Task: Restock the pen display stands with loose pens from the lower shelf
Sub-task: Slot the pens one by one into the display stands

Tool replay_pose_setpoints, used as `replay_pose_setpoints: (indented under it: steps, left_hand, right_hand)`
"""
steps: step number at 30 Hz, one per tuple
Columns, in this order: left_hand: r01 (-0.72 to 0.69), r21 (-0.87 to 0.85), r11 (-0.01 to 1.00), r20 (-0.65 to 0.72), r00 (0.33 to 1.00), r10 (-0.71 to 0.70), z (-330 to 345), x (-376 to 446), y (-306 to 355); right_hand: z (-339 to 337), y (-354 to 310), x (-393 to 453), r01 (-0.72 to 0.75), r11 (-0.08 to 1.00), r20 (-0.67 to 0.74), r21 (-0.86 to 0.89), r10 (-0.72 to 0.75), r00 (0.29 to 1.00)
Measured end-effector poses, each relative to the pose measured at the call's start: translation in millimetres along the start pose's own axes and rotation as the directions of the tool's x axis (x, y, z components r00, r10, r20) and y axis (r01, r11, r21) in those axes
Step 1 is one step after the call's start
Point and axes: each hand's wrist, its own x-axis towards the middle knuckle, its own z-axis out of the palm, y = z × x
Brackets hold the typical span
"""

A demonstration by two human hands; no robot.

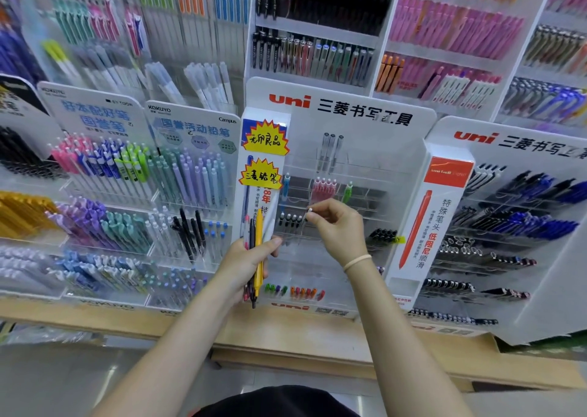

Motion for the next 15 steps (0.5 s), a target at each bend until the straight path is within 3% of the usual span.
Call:
replay_pose_setpoints:
  steps: [7,12,15]
  left_hand:
    - [0.030,0.018,0.999,0.008,1.000,-0.030,-3,-2,2]
    - [0.013,-0.024,1.000,0.130,0.991,-0.010,-5,-4,5]
    - [-0.004,-0.031,1.000,0.236,0.972,0.011,-4,-9,8]
  right_hand:
    - [14,11,0,-0.050,0.993,0.017,-0.106,0.052,0.999]
    - [7,3,-3,-0.010,0.978,0.086,-0.211,0.029,0.996]
    - [1,-8,-19,0.043,0.978,-0.026,-0.203,-0.049,0.998]
